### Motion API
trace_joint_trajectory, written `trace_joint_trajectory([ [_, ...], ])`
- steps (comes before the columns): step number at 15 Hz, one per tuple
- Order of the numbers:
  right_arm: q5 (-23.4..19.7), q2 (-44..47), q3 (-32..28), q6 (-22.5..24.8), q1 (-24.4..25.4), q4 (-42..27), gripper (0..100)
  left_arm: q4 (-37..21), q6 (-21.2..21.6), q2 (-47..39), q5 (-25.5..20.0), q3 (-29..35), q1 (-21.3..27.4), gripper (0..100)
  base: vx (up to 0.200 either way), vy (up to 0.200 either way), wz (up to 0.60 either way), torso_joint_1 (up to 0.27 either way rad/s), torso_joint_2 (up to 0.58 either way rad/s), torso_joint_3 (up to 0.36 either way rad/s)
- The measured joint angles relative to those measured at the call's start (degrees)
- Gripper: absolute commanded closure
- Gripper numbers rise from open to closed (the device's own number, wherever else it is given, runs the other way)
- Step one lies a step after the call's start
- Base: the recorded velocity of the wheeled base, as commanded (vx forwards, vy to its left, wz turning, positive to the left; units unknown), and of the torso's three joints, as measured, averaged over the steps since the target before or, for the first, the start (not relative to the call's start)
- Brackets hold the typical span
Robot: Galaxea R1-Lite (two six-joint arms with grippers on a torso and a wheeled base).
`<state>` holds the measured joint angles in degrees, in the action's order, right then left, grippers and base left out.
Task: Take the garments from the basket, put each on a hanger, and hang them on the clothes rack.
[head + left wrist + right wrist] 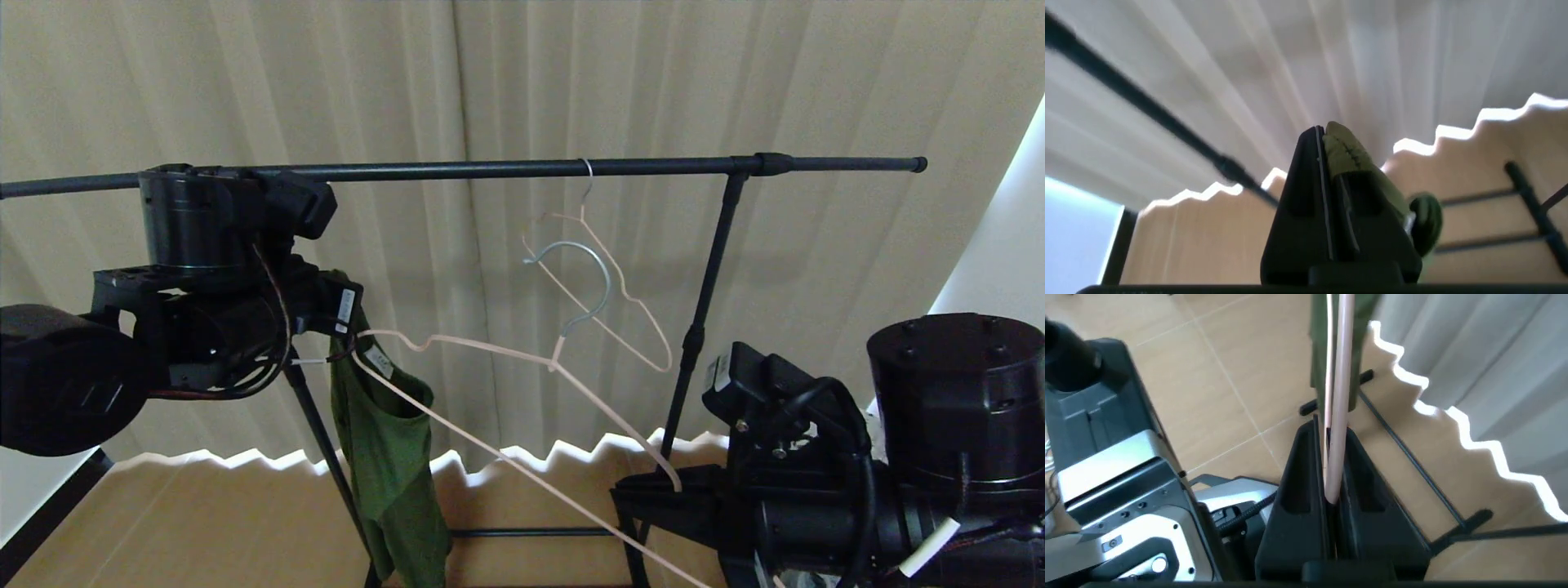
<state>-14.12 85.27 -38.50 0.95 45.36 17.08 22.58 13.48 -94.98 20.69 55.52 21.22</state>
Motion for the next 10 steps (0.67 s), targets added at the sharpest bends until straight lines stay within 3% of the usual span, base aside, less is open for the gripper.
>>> trace_joint_trajectory([
  [3,0.06,0.96,-1.74,-0.3,0.22,0.11,100,-1.8,0.26,1.97,1.12,0.93,1.9,100,0.0,0.0,0.0,0.0,0.0,0.0],
  [7,0.06,1.27,-3.1,-1.05,0.22,0.24,100,-8.97,1.1,7.41,1.26,2.43,2.84,100,0.0,0.0,0.0,0.0,0.0,0.0],
  [10,0.0,1.27,-3.19,-2.56,0.37,3.45,100,-10.92,1.12,10.01,1.34,3.06,4.57,100,0.0,0.0,0.0,0.0,0.0,0.0],
])
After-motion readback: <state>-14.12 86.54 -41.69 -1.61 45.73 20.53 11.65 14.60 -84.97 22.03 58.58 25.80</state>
